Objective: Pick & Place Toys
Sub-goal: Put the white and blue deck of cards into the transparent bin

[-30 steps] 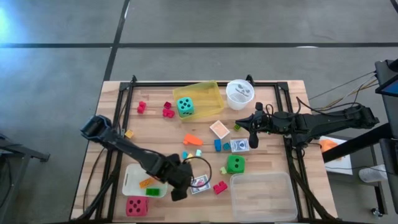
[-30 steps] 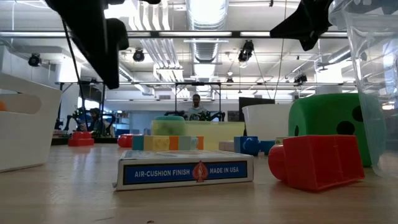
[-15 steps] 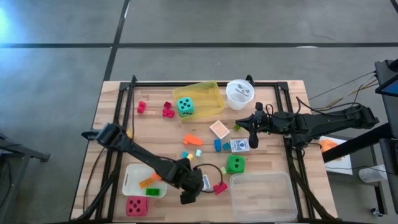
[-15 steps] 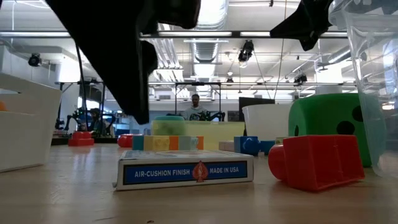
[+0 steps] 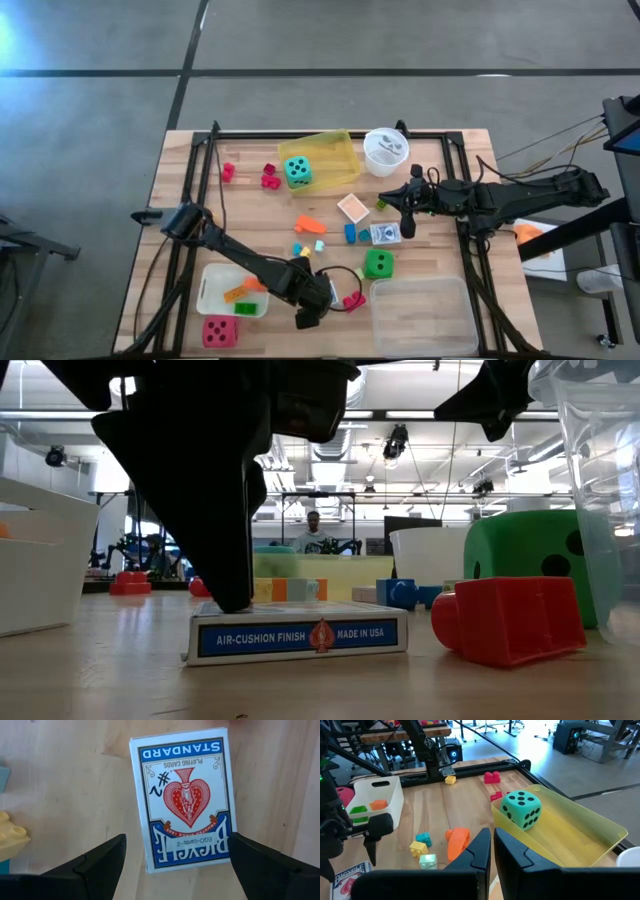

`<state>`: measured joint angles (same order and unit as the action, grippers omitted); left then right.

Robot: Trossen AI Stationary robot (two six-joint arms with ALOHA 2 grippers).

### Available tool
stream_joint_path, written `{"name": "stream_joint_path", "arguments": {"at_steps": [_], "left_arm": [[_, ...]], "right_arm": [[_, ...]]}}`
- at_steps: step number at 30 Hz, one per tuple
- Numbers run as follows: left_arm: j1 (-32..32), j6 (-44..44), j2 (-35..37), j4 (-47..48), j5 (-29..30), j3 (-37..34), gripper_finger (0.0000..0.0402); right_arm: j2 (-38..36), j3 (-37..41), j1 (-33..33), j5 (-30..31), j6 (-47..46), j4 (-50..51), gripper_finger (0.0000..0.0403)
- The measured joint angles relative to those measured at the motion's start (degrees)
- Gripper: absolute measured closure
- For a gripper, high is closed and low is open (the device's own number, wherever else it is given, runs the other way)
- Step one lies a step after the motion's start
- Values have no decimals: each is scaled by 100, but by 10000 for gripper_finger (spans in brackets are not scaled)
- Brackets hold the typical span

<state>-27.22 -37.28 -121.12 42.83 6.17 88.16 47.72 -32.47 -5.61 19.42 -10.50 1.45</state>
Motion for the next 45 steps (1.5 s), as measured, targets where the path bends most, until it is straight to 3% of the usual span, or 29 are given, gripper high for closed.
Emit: {"name": "stream_joint_path", "arguments": {"at_steps": [17, 22, 30, 37, 45], "left_arm": [[71, -160, 0, -66, -8, 0, 64], [208, -328, 0, -76, -384, -1, 62], [225, -320, 2, -73, -473, -6, 7], [229, -363, 2, -85, -399, -7, 33], [180, -444, 2, -151, -454, -9, 36]], "right_arm": [[0, 0, 0, -2, 0, 2, 383], [0, 0, 0, -2, 0, 2, 383], [0, 0, 0, -2, 0, 2, 383], [0, 0, 0, -2, 0, 2, 383], [0, 0, 0, -2, 0, 2, 383]]}}
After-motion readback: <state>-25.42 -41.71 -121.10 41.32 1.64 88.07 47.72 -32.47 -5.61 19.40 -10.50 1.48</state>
